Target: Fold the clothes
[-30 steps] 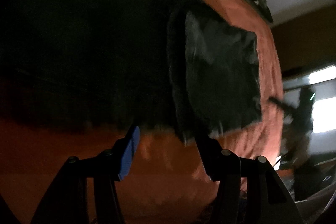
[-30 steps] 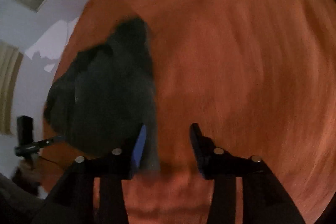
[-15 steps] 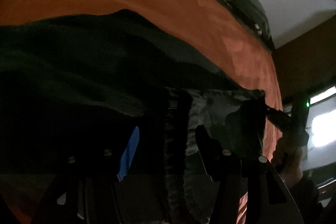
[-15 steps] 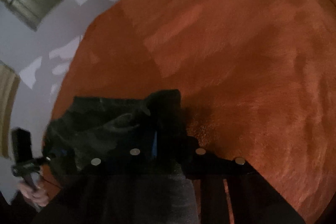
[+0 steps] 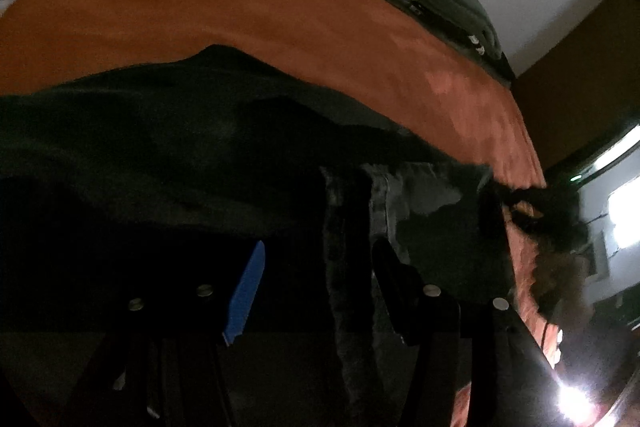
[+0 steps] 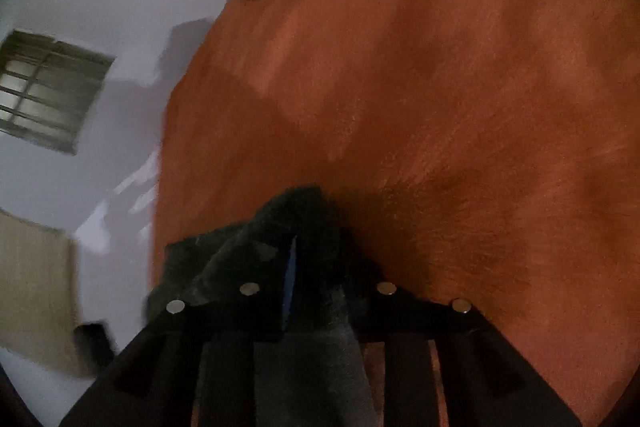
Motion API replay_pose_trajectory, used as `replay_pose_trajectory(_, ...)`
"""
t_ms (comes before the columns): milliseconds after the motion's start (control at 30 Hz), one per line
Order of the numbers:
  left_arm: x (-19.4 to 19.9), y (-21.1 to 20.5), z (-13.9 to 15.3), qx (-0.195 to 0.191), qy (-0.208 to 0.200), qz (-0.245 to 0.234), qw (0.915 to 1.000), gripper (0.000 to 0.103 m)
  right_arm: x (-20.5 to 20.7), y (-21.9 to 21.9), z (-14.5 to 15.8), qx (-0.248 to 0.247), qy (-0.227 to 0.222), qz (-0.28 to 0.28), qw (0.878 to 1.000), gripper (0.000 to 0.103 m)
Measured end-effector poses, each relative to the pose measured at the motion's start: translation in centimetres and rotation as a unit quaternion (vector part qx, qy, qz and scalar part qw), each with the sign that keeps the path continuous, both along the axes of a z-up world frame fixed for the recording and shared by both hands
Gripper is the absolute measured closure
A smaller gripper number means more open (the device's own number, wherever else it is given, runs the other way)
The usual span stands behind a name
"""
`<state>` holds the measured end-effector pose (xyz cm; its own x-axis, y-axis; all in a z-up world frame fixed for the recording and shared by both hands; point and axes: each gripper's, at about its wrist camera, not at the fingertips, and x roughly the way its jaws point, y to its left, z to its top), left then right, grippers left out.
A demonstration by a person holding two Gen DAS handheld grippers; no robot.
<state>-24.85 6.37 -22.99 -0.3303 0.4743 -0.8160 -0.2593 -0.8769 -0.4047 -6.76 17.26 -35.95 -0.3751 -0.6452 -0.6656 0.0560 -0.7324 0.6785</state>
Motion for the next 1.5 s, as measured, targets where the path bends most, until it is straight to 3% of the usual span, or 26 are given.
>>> replay_pose_trajectory(33, 0.3, -0.2, 0.2, -0.005, 0.003, -0.002, 1.0000, 0.045, 1.3, 0.1, 2.4, 0.025, 0.037, -0.029, 0.999, 0.080)
replay_pose_trajectory(167, 2.0, -2.9, 1.1, -0.018, 0.008, 0.008, 0.9998, 0.045, 6.4, -3.8, 7.8, 0.050, 0.097, 0.037, 0.993, 0.080)
replay_pose_trajectory(333, 4.0, -9.2, 1.6, -0.001, -0.003, 0.077, 0.9970, 0.045, 12.6, -10.9, 4.4, 0.165, 0.142, 0.122, 0.968, 0.080)
replay_pose_trajectory(467, 5.6, -14.3, 1.6, 0.005, -0.014, 0.142, 0.9898, 0.045, 17.5, -16.6, 1.6, 0.255, 0.176, 0.188, 0.932, 0.080)
replay_pose_trajectory(500, 6.0, -15.6, 1.6, 0.007, -0.015, 0.157, 0.9874, 0.045, 17.4, -17.6, -0.3, 0.285, 0.160, 0.201, 0.923, 0.080)
replay_pose_trajectory(633, 7.8, -21.4, 2.1, -0.002, -0.005, 0.236, 0.9718, 0.045, 17.2, -19.2, -0.2, 0.282, 0.164, 0.194, 0.925, 0.081)
replay_pose_trajectory(733, 9.5, -26.0, 2.3, -0.007, 0.004, 0.291, 0.9567, 0.045, 17.4, -19.8, 2.7, 0.240, 0.201, 0.181, 0.932, 0.081)
replay_pose_trajectory(867, 11.4, -31.8, 1.4, 0.029, 0.000, 0.367, 0.9299, 0.044, 18.3, -22.1, 4.0, 0.230, 0.223, 0.211, 0.923, 0.081)
replay_pose_trajectory(1000, 12.0, -35.5, -0.5, 0.083, -0.013, 0.408, 0.9091, 0.043, 19.4, -23.2, 2.6, 0.225, 0.204, 0.235, 0.923, 0.081)
replay_pose_trajectory(1200, 10.6, -38.0, -3.5, 0.150, -0.020, 0.429, 0.8904, 0.040, 20.5, -22.4, 1.5, 0.221, 0.175, 0.245, 0.928, 0.081)
replay_pose_trajectory(1433, 7.7, -39.1, -5.7, 0.180, -0.036, 0.453, 0.8724, 0.040, 20.6, -21.4, 1.9, 0.224, 0.172, 0.240, 0.929, 0.081)
replay_pose_trajectory(1500, 7.4, -39.1, -5.7, 0.177, -0.030, 0.455, 0.8721, 0.040, 20.9, -21.0, 2.1, 0.224, 0.170, 0.240, 0.929, 0.081)
